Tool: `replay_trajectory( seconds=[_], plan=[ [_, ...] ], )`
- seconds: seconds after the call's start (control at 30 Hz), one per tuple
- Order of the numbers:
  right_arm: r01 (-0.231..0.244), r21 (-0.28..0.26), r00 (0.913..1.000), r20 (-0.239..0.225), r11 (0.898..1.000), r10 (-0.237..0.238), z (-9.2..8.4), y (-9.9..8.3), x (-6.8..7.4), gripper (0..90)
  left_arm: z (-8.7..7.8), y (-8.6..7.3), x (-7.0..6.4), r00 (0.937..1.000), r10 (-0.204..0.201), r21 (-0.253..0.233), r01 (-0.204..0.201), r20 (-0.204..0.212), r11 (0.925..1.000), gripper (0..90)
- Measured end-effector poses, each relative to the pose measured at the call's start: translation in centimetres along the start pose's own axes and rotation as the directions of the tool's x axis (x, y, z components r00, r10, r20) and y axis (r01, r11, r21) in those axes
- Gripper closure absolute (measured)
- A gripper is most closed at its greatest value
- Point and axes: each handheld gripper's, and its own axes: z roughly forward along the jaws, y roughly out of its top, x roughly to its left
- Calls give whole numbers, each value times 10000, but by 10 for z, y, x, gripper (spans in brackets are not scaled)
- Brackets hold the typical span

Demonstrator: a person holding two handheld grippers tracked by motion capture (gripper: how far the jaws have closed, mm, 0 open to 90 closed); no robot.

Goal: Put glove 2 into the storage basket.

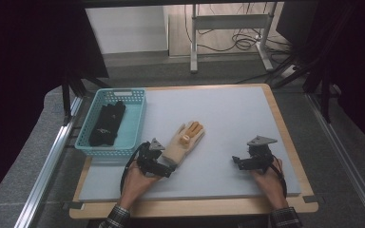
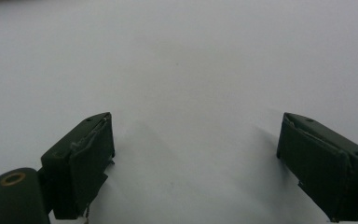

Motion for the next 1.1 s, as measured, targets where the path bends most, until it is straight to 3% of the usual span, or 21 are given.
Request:
replay_trajectory(
  seconds=[0.2,0.5,0.7,0.83,0.93,1.1],
  plan=[
    [-8,-3,10000,3,10000,8,0,0,0,107,4,35,0,9998,-138,21,138,156,9999,7],
    [-38,-11,10000,-3,10000,38,0,0,0,107,39,71,5,9998,-163,609,168,-80,9980,11],
    [-39,-13,10000,-2,10000,39,0,0,0,107,65,79,8,9997,-240,1154,246,-67,9930,21],
    [-45,-11,10000,-3,10000,45,0,0,0,107,76,79,3,9995,28,1548,21,-313,9880,39],
    [-44,-10,10000,-4,10000,44,0,0,0,107,76,79,3,9986,83,1549,-3,-516,9879,99],
    [-41,-9,10000,0,10000,41,0,0,0,107,72,81,3,9987,186,1542,-109,-481,9880,300]
  ],
)
